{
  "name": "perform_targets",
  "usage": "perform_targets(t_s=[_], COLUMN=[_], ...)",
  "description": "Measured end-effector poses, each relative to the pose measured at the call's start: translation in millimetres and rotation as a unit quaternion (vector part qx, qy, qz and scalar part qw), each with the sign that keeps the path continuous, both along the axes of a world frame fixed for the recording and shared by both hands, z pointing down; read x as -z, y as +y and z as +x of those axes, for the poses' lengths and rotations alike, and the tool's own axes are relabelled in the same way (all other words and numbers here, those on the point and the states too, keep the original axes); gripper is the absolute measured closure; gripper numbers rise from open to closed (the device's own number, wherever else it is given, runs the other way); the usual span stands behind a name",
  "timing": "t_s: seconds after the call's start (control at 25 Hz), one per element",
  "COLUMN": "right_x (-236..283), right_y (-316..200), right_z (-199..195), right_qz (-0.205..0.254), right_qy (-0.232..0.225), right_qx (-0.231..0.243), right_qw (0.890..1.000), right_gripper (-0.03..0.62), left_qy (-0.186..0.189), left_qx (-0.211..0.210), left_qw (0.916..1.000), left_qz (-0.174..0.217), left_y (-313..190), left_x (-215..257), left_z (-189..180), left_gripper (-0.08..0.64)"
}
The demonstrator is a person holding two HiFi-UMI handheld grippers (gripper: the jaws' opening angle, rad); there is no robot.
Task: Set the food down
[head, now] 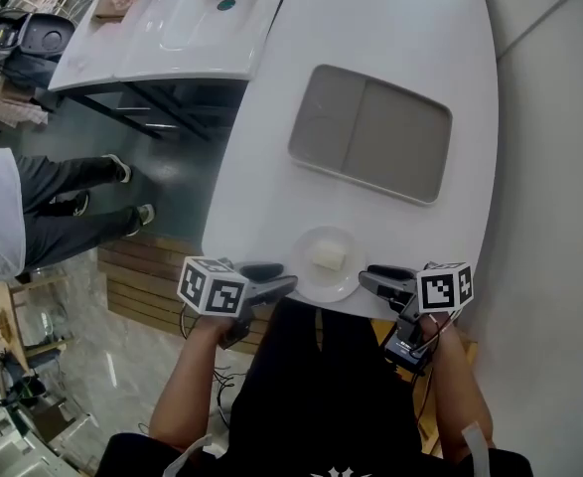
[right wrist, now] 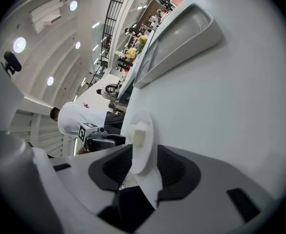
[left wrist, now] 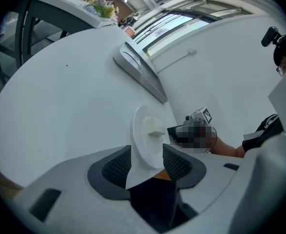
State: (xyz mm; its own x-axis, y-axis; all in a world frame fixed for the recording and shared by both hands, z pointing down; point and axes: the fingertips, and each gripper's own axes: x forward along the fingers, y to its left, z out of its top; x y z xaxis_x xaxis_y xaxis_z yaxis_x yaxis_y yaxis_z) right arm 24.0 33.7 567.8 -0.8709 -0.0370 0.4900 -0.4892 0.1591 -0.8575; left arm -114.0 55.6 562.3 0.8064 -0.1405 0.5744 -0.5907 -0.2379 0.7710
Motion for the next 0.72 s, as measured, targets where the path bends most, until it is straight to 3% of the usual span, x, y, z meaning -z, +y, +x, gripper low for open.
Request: perform_targets(t_s=[0.4, 0.72], right_x=[-2.3, -4.9], right_y=[2.1, 0.8], right_z=[-7.1, -5.3], right_qz=[-0.023, -0.049], right_qy=[0.001, 0.004], right_qx=[0.018, 0.011], right_qw=[1.0, 0.999], right_gripper=[0.468, 0.531], left_qy=[0.006, -0.002], left_qx=[-0.011, -0.01], left_qw=[0.9998, 0.9999], left_qz=[-0.013, -0.012], left_y=[-3.2, -3.9], left_x=[-4.1, -6.2], left_z=[8.5, 6.2], left_gripper=[0.425, 0.477])
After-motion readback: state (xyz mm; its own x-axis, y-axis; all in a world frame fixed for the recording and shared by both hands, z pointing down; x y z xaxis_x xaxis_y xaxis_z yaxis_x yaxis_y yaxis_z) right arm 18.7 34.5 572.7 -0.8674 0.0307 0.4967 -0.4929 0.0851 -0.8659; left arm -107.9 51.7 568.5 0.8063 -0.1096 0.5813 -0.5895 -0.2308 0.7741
